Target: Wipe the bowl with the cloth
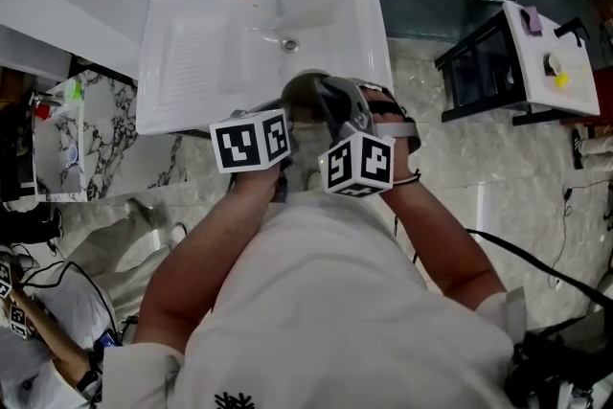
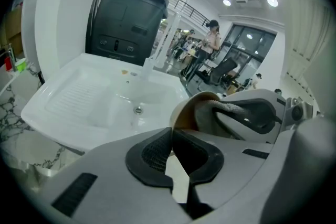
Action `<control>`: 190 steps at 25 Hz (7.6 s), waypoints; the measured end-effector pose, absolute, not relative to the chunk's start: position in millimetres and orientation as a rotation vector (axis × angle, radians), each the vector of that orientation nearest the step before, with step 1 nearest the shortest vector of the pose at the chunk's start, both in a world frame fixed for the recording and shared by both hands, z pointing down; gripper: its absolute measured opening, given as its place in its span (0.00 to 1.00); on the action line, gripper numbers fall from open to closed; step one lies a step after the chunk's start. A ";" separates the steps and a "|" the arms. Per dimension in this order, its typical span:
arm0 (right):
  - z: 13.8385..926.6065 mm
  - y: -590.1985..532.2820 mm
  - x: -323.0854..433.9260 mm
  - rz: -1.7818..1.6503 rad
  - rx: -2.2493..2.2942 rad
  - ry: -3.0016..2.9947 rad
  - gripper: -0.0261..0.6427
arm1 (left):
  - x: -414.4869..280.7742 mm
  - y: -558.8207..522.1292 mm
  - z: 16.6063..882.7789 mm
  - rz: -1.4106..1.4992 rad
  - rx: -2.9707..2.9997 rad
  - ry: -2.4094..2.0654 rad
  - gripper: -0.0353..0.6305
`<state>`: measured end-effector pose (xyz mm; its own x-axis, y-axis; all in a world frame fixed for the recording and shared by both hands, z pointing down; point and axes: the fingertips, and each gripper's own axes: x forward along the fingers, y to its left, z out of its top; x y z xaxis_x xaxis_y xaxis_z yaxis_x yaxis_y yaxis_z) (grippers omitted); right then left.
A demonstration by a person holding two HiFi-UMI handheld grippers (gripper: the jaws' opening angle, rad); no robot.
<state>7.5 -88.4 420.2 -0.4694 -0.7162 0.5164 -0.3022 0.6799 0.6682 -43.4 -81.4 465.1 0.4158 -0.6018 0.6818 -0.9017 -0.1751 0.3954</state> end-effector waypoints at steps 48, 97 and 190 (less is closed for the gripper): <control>414.1 -57.2 21.3 -0.540 0.709 -2.247 0.09 | -62.7 -87.1 467.1 0.394 1.851 -1.269 0.08; 313.7 -25.6 12.4 0.306 0.009 -3.074 0.09 | 13.1 5.9 334.4 -0.092 2.457 0.021 0.08; 254.2 -15.7 41.2 0.448 -0.219 -3.397 0.09 | -21.1 -25.1 339.4 -0.322 2.307 0.037 0.08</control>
